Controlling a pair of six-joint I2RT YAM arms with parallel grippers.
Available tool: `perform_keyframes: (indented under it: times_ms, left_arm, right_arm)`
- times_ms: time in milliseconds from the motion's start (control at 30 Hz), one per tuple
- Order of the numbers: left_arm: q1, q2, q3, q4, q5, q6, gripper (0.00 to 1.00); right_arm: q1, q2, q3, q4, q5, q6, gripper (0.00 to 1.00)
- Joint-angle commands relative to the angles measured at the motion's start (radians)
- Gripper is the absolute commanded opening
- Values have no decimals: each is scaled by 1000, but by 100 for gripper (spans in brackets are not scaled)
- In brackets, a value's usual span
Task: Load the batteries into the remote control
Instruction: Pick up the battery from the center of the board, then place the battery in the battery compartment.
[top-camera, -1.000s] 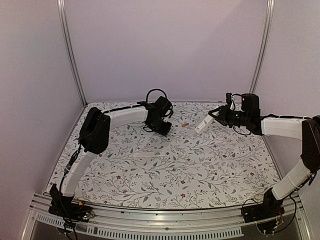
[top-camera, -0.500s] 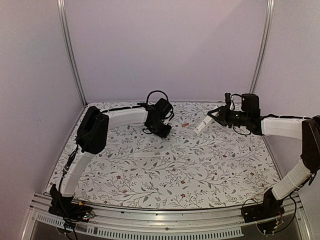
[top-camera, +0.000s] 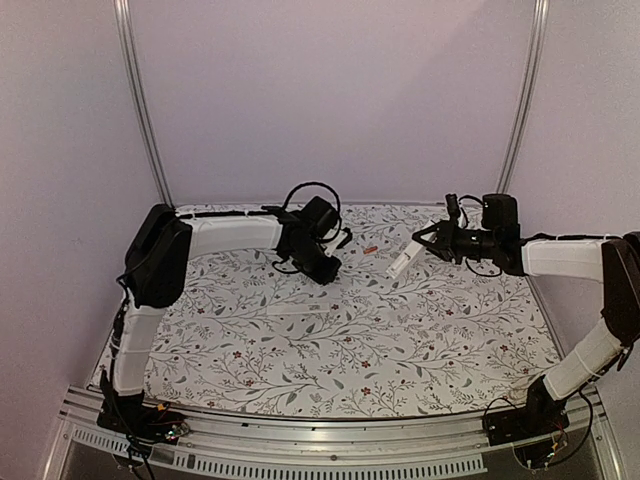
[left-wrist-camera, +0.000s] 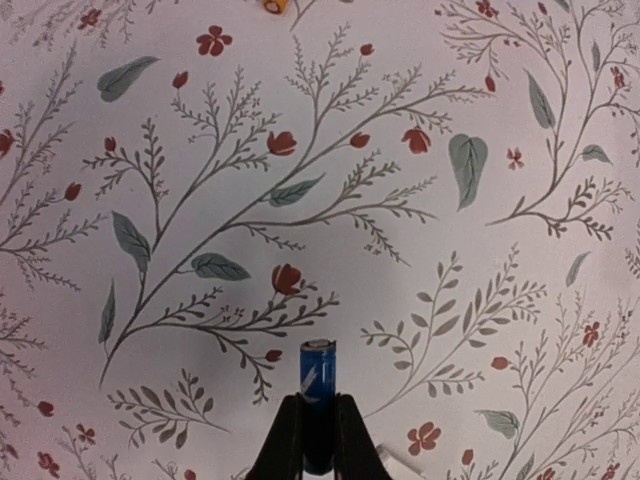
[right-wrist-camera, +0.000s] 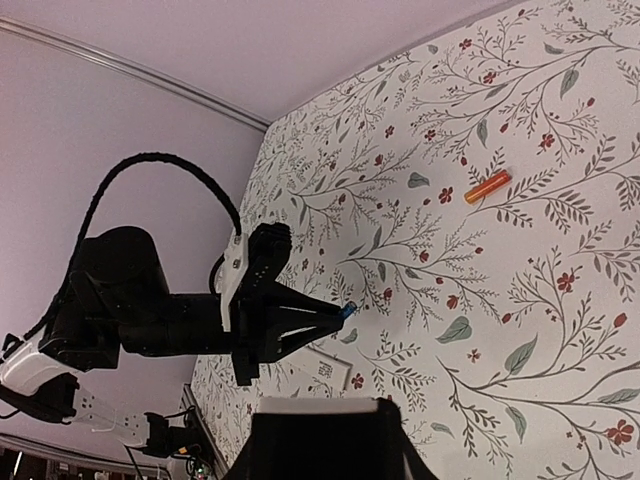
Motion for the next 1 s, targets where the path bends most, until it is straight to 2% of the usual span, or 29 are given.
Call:
perform_keyframes:
  times_ms: [0, 100, 300, 533, 600, 667, 767, 967]
  left_arm:
    - [-45, -145, -131, 98, 82, 17, 0]
    - [-53, -257, -254, 189, 135, -9, 0]
    - [-94, -424, -370, 225, 245, -66, 0]
    - [-145, -478, -357, 209, 281, -202, 0]
    - [-158, -477, -343, 186, 237, -210, 0]
    - [-169, -472, -323, 156, 197, -211, 0]
    - [-176, -464, -299, 122, 159, -213, 0]
    - [-183, -433, -243, 42, 127, -198, 0]
  right_arm:
    - [-2, -23, -40, 22, -35, -2, 0]
    - [-3, -4, -71, 74, -54, 21, 0]
    - [9, 54, -154, 366, -118, 153, 0]
    - [66, 191, -195, 805, -139, 355, 0]
    - [84, 243, -192, 935, -129, 428, 0]
    - [103, 295, -186, 996, -114, 488, 0]
    - [133, 322, -180, 998, -88, 510, 0]
    - [182, 293, -163, 895, -45, 432, 0]
